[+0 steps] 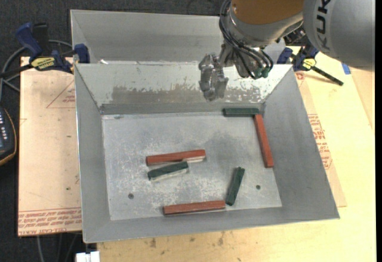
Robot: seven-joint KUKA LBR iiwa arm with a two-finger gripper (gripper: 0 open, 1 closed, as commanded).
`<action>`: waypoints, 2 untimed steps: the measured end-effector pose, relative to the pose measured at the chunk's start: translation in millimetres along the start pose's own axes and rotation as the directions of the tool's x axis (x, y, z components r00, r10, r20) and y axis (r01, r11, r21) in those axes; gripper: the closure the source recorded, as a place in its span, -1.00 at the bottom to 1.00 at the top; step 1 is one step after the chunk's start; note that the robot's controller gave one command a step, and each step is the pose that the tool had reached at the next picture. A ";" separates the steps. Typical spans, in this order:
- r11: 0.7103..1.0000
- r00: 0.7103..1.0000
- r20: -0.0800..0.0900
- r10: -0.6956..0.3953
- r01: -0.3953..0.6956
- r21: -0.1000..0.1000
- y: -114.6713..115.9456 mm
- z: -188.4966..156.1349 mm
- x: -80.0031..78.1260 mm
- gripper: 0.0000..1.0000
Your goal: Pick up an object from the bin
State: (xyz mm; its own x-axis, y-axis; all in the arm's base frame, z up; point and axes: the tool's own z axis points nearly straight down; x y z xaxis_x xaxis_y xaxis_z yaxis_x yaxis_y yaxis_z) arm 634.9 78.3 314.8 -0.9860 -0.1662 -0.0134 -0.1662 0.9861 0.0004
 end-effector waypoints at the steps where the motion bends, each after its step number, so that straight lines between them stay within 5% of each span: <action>1: 0.997 0.997 -0.021 -0.073 0.073 -0.002 -10.7 97.5 38.6 1.00; 2: 0.997 0.997 -0.011 -0.073 0.073 -0.001 -10.4 92.3 35.8 -1.00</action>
Offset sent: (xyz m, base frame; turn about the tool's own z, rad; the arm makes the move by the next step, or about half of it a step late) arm -0.0330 -0.0163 -0.0926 -0.0756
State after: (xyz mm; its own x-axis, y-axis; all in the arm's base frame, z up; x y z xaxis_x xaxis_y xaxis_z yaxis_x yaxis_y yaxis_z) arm 602.5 62.3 222.0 -0.9713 -0.2380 -0.0026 -0.2380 0.9713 0.0007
